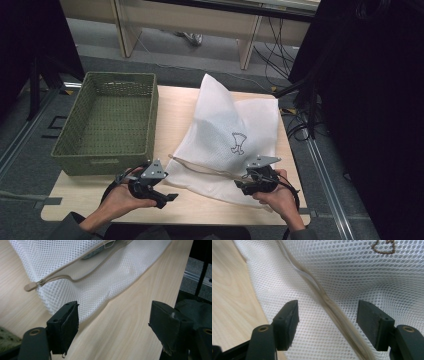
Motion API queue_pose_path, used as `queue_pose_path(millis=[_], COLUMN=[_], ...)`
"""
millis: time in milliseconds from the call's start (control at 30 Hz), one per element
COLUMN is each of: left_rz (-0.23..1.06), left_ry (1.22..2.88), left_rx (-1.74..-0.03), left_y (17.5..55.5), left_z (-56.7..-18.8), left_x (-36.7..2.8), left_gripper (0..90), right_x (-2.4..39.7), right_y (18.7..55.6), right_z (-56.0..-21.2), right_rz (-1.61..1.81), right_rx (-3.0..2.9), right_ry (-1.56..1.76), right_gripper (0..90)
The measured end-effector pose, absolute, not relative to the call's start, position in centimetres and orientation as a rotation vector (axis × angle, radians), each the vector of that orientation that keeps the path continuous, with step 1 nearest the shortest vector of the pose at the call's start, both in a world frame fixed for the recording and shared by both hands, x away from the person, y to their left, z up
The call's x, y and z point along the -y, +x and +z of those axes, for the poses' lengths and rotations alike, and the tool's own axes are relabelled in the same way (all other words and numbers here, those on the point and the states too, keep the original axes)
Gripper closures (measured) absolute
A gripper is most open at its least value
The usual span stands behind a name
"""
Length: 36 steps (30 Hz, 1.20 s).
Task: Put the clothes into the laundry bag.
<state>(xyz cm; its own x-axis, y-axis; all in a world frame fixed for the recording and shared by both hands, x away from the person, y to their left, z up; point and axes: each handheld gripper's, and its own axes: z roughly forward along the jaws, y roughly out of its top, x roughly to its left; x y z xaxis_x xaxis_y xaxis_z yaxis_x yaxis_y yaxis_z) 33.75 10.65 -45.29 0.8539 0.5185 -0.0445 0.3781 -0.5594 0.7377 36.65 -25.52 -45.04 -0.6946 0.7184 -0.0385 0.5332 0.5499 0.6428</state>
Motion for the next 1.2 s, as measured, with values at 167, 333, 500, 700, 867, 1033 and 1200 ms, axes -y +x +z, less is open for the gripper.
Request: queue_pose_path(millis=[167, 333, 500, 700, 867, 1033, 1200], left_rz=[0.243, 0.286, 0.302, 0.314, 0.298, 0.317, 0.32], left_ry=[2.217, 2.207, 2.216, 2.204, 2.18, 2.172, 2.193], left_rx=[-0.676, -0.699, -0.685, -0.727, -0.757, -0.747, -0.74], left_y=[33.6, 33.5, 33.5, 33.2, 32.8, 32.0, 30.9], left_z=[-45.4, -45.5, -45.6, -46.0, -46.2, -46.3, -46.5], left_x=[-11.5, -12.2, -13.0, -13.8, -14.3, -14.5, -14.4], left_gripper=[20.8, 18.8, 19.4, 18.8, 18.5, 17.9, 17.0], right_x=[25.5, 25.6, 25.6, 25.5, 25.4, 25.5, 25.8], right_y=[35.9, 35.2, 34.6, 33.5, 32.9, 32.2, 31.4], right_z=[-44.9, -44.8, -44.8, -44.9, -45.0, -45.2, -45.3], right_rz=[0.895, 0.92, 0.934, 0.955, 0.955, 0.963, 0.967], right_rx=[-2.496, -2.462, -2.462, -2.461, -2.459, -2.46, -2.448], right_ry=[1.063, 1.027, 1.02, 1.023, 0.995, 0.999, 1.02], right_gripper=[33.0, 31.9, 31.4, 30.7, 30.4, 30.1, 29.9])
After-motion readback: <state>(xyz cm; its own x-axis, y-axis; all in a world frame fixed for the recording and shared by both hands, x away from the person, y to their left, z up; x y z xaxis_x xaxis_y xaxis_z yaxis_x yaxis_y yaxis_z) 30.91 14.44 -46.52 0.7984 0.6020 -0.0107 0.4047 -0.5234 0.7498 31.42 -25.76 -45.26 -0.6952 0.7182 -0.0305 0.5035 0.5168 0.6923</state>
